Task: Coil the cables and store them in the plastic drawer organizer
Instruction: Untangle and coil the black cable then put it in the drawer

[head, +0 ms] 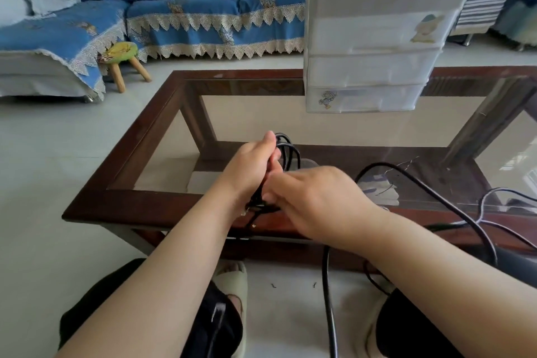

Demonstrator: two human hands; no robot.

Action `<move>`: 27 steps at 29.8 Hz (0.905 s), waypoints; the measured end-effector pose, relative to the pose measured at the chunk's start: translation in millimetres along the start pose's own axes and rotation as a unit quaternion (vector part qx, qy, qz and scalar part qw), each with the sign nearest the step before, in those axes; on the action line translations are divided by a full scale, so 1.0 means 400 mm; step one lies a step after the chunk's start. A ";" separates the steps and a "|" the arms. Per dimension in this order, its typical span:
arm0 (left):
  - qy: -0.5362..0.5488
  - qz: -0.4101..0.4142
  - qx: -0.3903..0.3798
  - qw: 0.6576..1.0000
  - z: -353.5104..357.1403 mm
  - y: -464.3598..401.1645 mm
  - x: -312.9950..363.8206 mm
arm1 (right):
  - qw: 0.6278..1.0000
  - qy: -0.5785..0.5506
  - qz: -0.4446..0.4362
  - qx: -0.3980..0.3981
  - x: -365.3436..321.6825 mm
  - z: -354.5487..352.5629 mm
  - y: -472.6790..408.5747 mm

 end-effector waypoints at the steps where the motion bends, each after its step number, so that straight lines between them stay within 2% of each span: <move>1: 0.000 -0.010 -0.005 1.000 0.004 0.001 -0.005 | 1.000 -0.004 0.009 0.016 0.015 -0.011 -0.004; 4: 0.011 -0.024 -0.073 0.997 0.032 0.006 -0.011 | 0.998 -0.005 0.050 0.026 0.052 -0.024 -0.014; 8: 0.128 -0.081 -0.173 0.973 0.063 0.018 -0.023 | 0.987 -0.028 0.160 0.018 0.128 -0.036 -0.018; 13: 0.179 -0.104 -0.244 0.947 0.070 0.019 -0.023 | 0.958 -0.015 0.284 -0.033 0.195 -0.038 -0.008; 16: 0.167 -0.071 -0.271 0.945 0.067 0.023 -0.010 | 0.945 -0.132 0.297 -0.047 0.210 -0.029 -0.007; 18: 0.160 -0.039 -0.271 0.949 0.055 0.024 0.001 | 0.929 -0.218 0.290 -0.073 0.226 -0.011 0.000; 20: 0.173 -0.009 -0.250 0.952 0.032 0.020 0.011 | 0.913 -0.254 0.298 -0.117 0.246 0.009 0.015; 24: 0.200 0.027 -0.162 0.966 -0.022 0.007 0.030 | 0.882 -0.318 0.291 -0.189 0.236 0.044 0.035; 27: 0.214 0.051 -0.098 0.971 -0.057 0.001 0.045 | 0.857 -0.346 0.270 -0.270 0.191 0.085 0.052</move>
Point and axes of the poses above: each hand's wrist, its own y-axis away from the middle knuckle, its own z-axis out of the palm, x = y × z, the point moved 7 cm from there along -y, towards the middle knuckle, and after that the axes turned 5 degrees about -x, right-handed, at the moved point
